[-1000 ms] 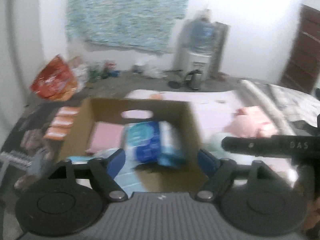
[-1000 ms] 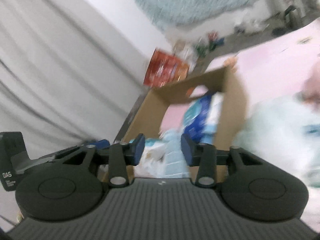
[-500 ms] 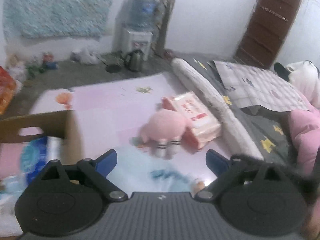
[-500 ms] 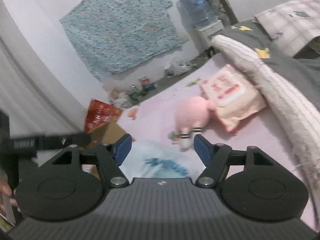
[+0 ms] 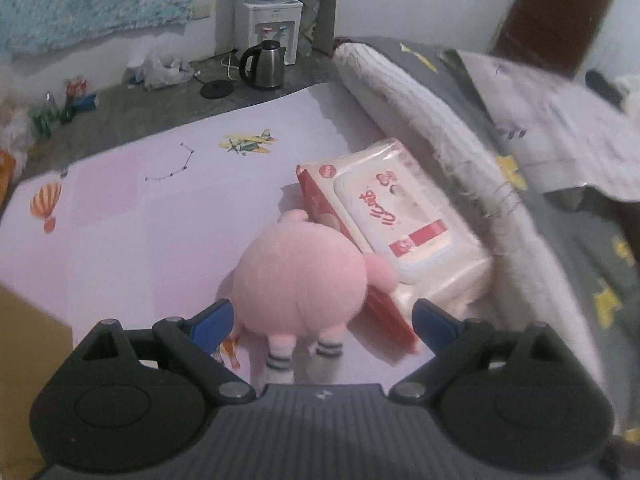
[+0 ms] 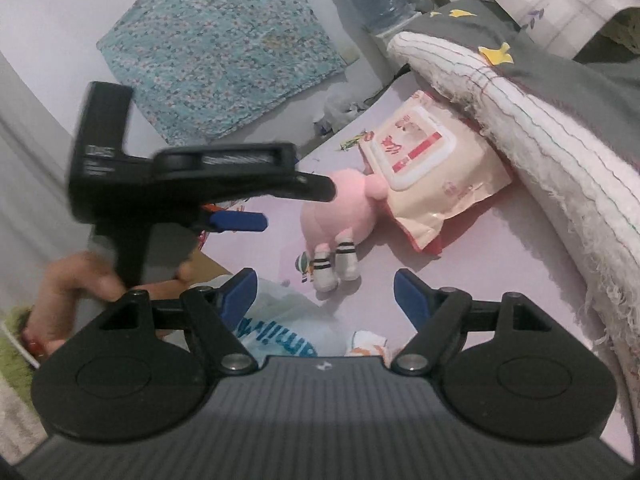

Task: Organize soft objects
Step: 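Close the left gripper on the pink plush toy and lift it, then close the right gripper on the orange-striped sock while the left gripper holds the plush toy, then carry the plush toy with the left gripper and the sock with the right gripper to the box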

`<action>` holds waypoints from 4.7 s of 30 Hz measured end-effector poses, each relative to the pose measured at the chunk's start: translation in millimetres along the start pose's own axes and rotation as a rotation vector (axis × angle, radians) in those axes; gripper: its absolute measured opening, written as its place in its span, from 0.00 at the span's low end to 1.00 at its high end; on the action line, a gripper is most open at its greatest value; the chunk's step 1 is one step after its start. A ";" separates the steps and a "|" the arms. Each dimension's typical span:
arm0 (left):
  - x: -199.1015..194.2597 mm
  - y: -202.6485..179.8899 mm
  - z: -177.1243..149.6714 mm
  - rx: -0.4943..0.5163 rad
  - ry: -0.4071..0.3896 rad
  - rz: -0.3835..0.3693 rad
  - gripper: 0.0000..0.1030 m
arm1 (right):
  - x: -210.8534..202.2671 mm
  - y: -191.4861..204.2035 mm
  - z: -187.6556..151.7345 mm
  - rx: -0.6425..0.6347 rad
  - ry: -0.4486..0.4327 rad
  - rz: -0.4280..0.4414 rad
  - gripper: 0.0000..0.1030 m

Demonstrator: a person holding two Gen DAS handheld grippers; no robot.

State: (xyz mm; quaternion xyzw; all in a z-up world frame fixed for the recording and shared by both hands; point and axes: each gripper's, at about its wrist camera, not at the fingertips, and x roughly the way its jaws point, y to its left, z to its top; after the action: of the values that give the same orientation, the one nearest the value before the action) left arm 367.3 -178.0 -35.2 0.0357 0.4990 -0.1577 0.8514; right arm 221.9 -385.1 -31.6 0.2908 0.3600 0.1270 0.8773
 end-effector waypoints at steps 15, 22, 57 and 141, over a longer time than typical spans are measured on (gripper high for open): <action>46.1 11.7 11.5 -0.025 0.024 0.064 0.79 | -26.5 -23.2 2.1 0.019 -0.022 -0.027 0.75; 40.4 17.8 9.5 -0.071 0.002 0.049 0.73 | -59.2 -37.2 -12.8 0.003 0.004 -0.089 0.76; -263.4 106.0 -116.4 -0.247 -0.353 -0.090 0.72 | -12.7 58.5 -76.5 -0.315 0.249 -0.115 0.48; -358.1 276.0 -385.8 -0.772 -0.551 0.314 0.84 | 122.0 348.6 -167.4 -0.399 0.711 0.504 0.29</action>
State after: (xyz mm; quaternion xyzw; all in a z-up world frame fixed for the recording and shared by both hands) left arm -34.1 251.2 53.8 -0.2504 0.2660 0.1653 0.9161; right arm 185.5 16.1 14.5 0.1335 0.5246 0.4938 0.6806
